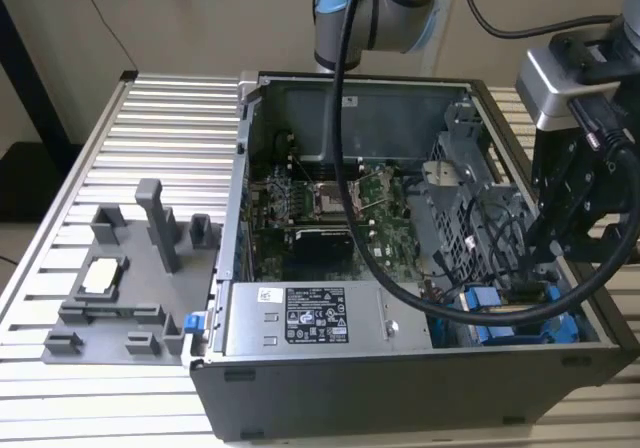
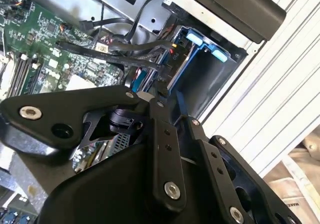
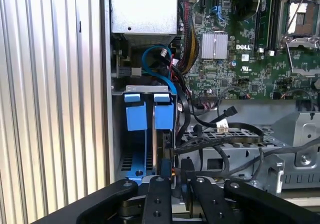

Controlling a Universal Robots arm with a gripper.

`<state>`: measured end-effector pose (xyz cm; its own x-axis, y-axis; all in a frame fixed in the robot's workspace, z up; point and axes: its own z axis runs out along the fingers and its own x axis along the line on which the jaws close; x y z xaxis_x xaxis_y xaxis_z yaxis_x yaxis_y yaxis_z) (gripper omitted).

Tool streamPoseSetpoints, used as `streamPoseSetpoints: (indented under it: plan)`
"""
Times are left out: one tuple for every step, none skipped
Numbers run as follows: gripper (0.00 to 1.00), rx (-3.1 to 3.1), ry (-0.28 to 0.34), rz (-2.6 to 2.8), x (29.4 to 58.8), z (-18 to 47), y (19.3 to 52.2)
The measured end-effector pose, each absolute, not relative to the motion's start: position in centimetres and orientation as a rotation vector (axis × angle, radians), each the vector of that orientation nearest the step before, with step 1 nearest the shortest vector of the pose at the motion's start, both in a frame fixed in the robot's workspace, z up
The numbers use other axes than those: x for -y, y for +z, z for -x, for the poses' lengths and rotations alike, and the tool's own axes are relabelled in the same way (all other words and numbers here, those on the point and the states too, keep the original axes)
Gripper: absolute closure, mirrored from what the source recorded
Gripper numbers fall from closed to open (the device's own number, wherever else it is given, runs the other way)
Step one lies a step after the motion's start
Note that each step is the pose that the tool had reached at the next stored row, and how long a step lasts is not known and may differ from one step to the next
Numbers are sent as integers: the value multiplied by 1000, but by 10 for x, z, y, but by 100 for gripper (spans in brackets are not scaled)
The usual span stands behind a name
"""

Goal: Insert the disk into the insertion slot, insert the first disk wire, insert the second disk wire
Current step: 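Insert the second disk wire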

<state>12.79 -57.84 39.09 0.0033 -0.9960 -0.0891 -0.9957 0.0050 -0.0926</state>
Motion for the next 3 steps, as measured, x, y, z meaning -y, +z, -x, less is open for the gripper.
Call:
streamPoseSetpoints:
  plan:
    - [76, -2131, -4, 2129, 578, -128, 391]
    - [76, -2131, -4, 2129, 578, -128, 391]
    - [76, -2131, -4, 2129, 578, -128, 391]
